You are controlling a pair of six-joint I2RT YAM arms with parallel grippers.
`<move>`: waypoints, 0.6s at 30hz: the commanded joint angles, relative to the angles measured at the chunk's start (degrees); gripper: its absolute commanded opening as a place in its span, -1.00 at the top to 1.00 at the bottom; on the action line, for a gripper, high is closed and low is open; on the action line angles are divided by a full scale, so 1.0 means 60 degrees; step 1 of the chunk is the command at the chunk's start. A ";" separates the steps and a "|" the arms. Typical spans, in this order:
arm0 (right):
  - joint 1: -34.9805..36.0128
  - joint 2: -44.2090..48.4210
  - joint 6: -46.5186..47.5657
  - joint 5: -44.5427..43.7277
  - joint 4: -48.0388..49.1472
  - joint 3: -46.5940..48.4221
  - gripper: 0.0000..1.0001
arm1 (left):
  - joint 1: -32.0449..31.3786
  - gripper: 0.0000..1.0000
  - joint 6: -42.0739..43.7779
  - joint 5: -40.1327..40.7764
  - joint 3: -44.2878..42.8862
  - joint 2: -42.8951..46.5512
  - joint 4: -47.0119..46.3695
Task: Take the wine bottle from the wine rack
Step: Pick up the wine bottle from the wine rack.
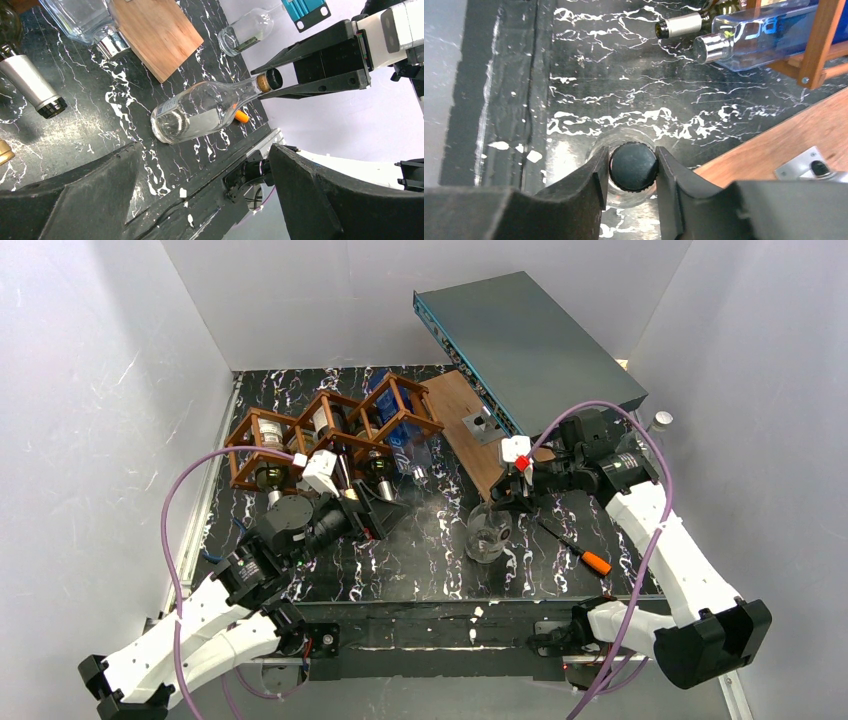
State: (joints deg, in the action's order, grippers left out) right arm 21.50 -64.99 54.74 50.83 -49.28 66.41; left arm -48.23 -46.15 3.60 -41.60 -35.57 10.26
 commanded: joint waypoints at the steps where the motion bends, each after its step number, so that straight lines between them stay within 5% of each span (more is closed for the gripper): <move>1: 0.0050 0.0122 0.0092 -0.0080 0.0063 -0.0156 0.33 | -0.0052 -0.97 0.0004 0.0005 0.0092 0.0133 -0.0224; 9: -0.0240 0.0402 0.0732 0.0436 -0.1388 0.0479 0.95 | -0.0049 -0.97 0.0026 0.0114 0.0090 0.0389 -0.0051; 18: -0.1166 0.0741 0.0818 0.0692 -0.2592 0.1270 0.97 | -0.0057 -0.97 0.0090 0.0134 0.0049 0.0482 0.0033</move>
State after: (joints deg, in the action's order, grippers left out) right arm 16.47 -63.29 59.61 51.33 -61.32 68.60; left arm -48.23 -46.26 3.64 -41.60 -33.26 10.59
